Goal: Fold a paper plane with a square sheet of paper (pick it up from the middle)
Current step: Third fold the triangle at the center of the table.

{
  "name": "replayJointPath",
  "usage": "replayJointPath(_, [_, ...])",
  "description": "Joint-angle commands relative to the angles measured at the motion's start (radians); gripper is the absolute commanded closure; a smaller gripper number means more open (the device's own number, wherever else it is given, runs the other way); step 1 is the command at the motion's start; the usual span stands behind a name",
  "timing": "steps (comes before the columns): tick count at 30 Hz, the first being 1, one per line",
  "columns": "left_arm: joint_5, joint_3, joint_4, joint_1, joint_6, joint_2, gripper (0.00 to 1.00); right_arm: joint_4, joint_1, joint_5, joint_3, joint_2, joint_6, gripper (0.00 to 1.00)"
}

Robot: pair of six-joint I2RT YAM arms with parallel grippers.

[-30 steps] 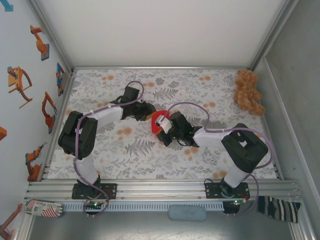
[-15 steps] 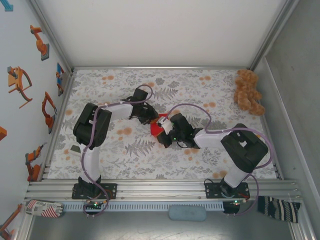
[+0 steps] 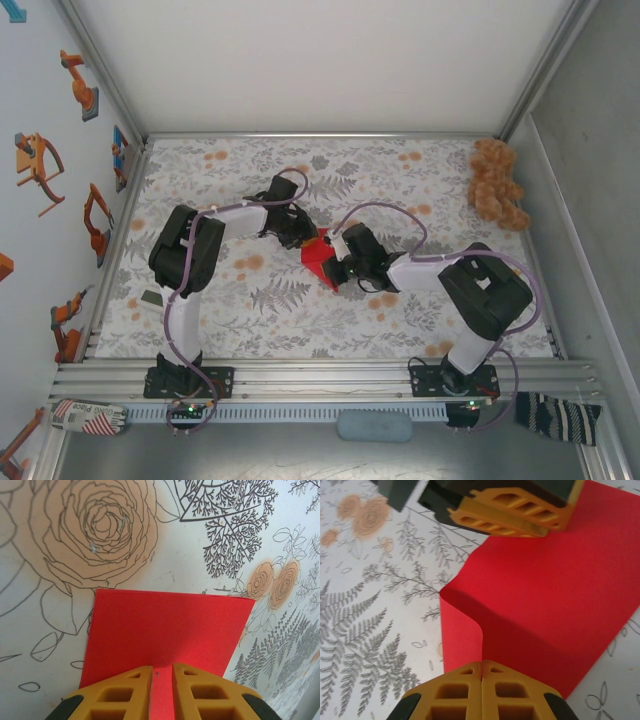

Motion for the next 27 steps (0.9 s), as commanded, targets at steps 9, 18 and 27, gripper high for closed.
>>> replayJointPath(9, [-0.017, 0.012, -0.070, -0.005, 0.039, 0.037, 0.80, -0.049, -0.010, 0.119, 0.051, 0.042, 0.074, 1.00])
replayJointPath(18, [-0.012, 0.027, -0.079, -0.005, 0.043, 0.022, 0.80, -0.068, -0.010, 0.101, 0.050, 0.036, 0.087, 1.00])
replayJointPath(27, [-0.035, 0.054, -0.067, -0.005, 0.074, -0.100, 0.74, -0.084, -0.011, 0.091, 0.050, 0.036, 0.098, 1.00])
